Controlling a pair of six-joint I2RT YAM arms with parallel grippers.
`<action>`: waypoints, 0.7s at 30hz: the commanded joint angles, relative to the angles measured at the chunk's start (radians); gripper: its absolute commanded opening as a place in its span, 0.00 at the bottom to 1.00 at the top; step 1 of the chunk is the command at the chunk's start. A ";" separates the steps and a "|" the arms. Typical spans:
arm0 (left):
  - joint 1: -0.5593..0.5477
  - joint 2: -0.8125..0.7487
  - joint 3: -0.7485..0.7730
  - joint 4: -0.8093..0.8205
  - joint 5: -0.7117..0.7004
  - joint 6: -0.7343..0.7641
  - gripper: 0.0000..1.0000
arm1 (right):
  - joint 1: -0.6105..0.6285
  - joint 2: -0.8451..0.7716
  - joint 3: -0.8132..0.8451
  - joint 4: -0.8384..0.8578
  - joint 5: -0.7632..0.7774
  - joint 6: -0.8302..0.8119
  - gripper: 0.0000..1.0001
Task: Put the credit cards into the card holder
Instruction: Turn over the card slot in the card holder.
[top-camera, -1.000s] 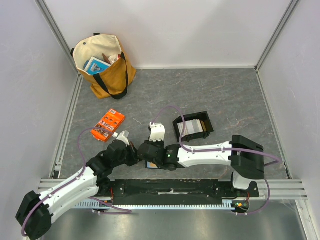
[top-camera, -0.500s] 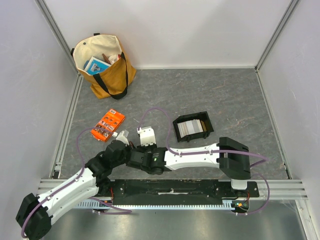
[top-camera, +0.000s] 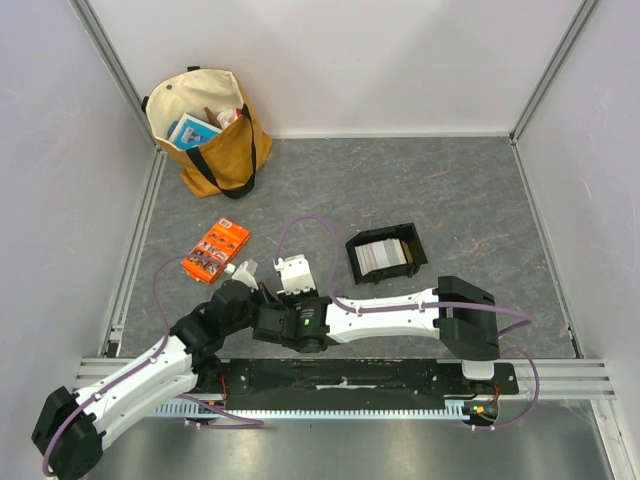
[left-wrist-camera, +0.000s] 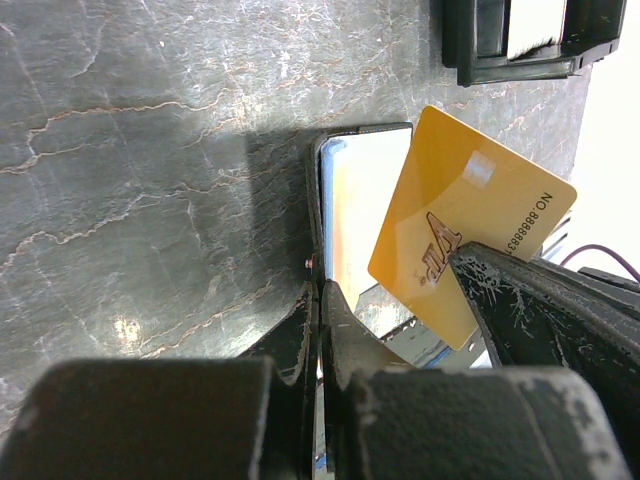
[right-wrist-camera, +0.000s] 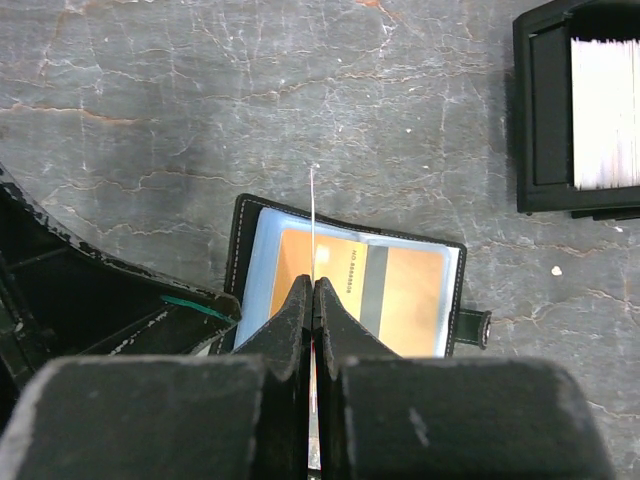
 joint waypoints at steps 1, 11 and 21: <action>-0.001 -0.009 0.025 0.028 0.003 -0.012 0.02 | 0.002 -0.055 0.010 -0.048 0.056 0.048 0.00; -0.003 -0.009 0.028 0.030 0.009 -0.014 0.02 | -0.013 -0.063 -0.031 0.144 -0.047 -0.010 0.00; -0.001 -0.016 0.023 0.028 0.007 -0.018 0.02 | -0.035 -0.051 -0.076 0.181 -0.085 0.001 0.00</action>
